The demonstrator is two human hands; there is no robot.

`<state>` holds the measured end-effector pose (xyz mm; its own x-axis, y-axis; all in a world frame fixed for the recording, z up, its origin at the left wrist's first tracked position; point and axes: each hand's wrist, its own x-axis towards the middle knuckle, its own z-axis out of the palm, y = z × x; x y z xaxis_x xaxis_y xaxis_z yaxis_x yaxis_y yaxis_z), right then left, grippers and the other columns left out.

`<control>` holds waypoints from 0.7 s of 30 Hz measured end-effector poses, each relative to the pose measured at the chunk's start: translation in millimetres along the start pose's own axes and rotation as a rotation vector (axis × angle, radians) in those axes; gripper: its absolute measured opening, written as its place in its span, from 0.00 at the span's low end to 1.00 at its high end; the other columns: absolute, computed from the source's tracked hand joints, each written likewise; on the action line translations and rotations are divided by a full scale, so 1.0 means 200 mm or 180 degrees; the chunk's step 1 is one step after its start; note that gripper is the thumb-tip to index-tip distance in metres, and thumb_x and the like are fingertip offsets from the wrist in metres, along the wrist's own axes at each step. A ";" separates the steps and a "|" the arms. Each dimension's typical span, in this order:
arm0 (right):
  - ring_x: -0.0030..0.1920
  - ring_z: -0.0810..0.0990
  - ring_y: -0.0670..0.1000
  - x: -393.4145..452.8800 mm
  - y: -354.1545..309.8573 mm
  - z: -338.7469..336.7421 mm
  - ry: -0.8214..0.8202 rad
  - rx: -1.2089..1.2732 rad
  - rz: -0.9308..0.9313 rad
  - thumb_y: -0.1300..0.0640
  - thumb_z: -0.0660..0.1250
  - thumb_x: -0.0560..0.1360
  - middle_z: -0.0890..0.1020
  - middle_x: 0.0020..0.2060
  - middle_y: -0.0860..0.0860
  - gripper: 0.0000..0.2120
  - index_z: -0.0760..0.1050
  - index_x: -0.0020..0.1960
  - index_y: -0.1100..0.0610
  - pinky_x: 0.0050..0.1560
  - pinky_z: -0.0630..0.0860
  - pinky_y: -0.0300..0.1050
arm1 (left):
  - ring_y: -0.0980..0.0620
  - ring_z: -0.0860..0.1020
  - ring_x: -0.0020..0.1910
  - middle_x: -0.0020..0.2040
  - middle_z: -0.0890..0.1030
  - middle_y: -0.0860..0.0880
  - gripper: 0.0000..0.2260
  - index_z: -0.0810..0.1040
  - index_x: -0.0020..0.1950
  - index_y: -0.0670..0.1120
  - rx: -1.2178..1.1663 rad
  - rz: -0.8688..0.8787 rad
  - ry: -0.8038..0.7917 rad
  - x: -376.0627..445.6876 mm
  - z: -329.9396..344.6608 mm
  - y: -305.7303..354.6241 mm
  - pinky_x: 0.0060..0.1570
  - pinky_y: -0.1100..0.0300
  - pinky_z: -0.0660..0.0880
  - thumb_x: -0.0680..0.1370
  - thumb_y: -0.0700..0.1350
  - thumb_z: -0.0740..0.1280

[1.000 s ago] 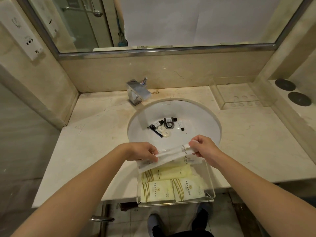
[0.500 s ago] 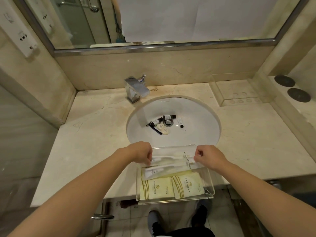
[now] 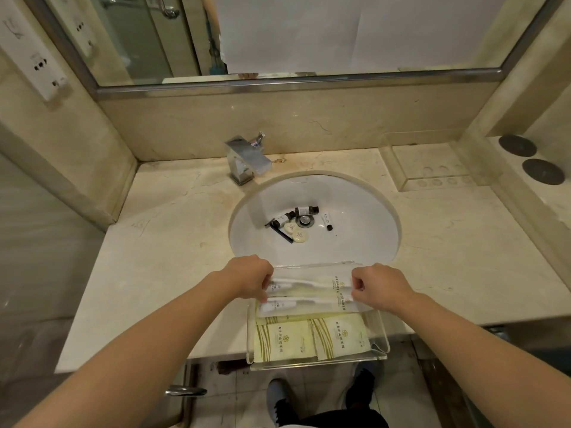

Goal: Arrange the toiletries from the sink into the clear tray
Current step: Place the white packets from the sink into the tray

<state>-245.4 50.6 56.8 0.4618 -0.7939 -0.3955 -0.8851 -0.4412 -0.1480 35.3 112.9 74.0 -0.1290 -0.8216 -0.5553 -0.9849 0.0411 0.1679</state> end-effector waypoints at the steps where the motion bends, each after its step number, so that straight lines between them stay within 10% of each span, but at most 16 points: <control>1: 0.40 0.79 0.49 0.00 0.00 0.00 0.0001 -0.0066 -0.0032 0.53 0.63 0.71 0.80 0.37 0.46 0.03 0.71 0.39 0.48 0.37 0.72 0.42 | 0.51 0.73 0.42 0.42 0.76 0.51 0.11 0.74 0.43 0.49 -0.0009 0.0007 0.0001 0.00 0.00 0.00 0.39 0.59 0.69 0.71 0.51 0.74; 13: 0.43 0.78 0.50 0.01 -0.02 0.02 0.0419 -0.0133 -0.0291 0.43 0.61 0.76 0.81 0.45 0.45 0.13 0.70 0.57 0.49 0.39 0.71 0.44 | 0.50 0.75 0.41 0.40 0.78 0.51 0.14 0.77 0.44 0.48 0.0053 -0.0018 -0.0053 0.02 -0.01 -0.02 0.38 0.59 0.70 0.69 0.56 0.75; 21: 0.45 0.79 0.49 0.04 -0.01 0.01 0.0487 -0.0128 -0.0437 0.43 0.60 0.76 0.81 0.45 0.45 0.13 0.77 0.51 0.49 0.40 0.72 0.43 | 0.48 0.75 0.39 0.39 0.77 0.49 0.17 0.80 0.47 0.44 0.0469 0.0044 -0.0268 0.05 -0.04 0.02 0.40 0.57 0.73 0.70 0.58 0.73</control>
<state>-239.7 46.2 52.2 0.5839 -0.7782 -0.2314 -0.8118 -0.5635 -0.1534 30.4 99.9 75.6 -0.1458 -0.7701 -0.6211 -0.9884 0.1402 0.0582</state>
